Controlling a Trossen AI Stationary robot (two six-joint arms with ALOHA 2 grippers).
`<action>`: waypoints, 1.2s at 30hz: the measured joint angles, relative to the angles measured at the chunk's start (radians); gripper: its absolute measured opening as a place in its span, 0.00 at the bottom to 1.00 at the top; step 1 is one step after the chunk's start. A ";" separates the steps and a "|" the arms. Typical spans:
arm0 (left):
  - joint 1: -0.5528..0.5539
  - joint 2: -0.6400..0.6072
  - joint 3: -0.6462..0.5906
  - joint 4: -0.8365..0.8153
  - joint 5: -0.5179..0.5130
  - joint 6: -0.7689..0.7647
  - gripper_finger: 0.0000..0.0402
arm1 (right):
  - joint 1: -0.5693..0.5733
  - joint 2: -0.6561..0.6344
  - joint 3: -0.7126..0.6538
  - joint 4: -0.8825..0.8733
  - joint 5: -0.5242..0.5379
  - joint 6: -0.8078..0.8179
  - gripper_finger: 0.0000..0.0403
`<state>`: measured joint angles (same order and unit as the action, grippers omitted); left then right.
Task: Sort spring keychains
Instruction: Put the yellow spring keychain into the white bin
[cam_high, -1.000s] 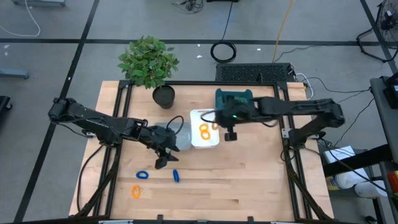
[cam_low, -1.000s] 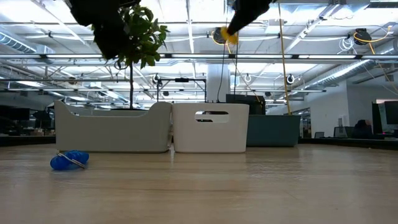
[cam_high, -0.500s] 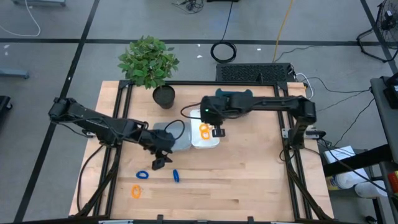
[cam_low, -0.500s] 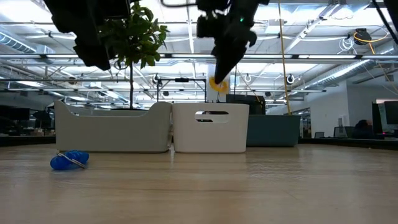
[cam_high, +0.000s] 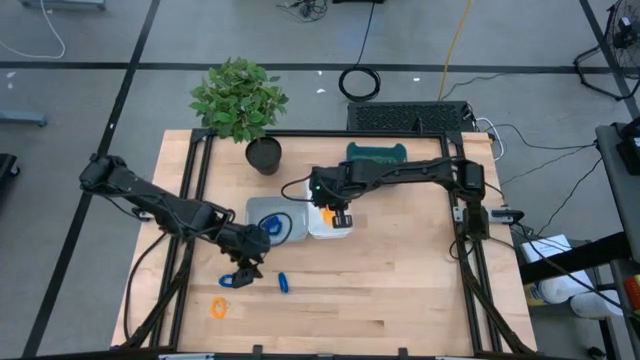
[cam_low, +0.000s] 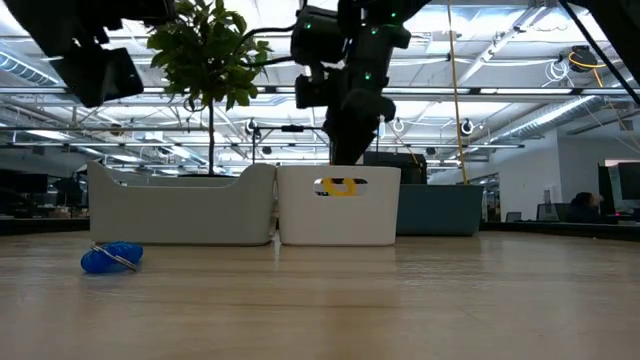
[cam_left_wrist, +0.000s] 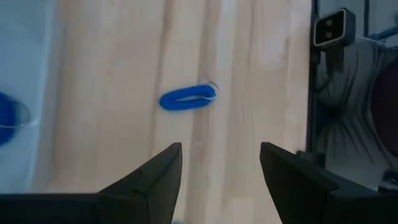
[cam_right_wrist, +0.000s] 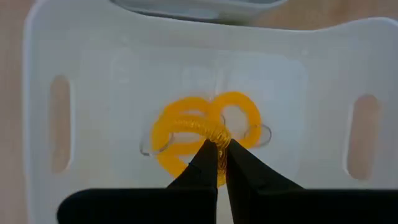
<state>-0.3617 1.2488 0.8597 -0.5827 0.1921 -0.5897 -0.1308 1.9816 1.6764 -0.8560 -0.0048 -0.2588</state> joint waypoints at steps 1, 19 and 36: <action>-0.010 0.000 0.000 0.001 0.000 -0.008 0.56 | 0.001 0.008 0.000 0.007 0.000 0.000 0.00; -0.119 0.000 0.000 0.000 -0.005 -0.101 0.56 | 0.013 0.026 -0.001 0.087 0.096 -0.009 0.45; -0.140 0.000 0.000 -0.024 0.120 -0.117 0.68 | 0.017 -0.195 -0.002 -0.021 0.132 -0.042 0.73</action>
<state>-0.5016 1.2491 0.8597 -0.6064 0.3119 -0.7064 -0.1139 1.7862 1.6749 -0.8767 0.1272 -0.3008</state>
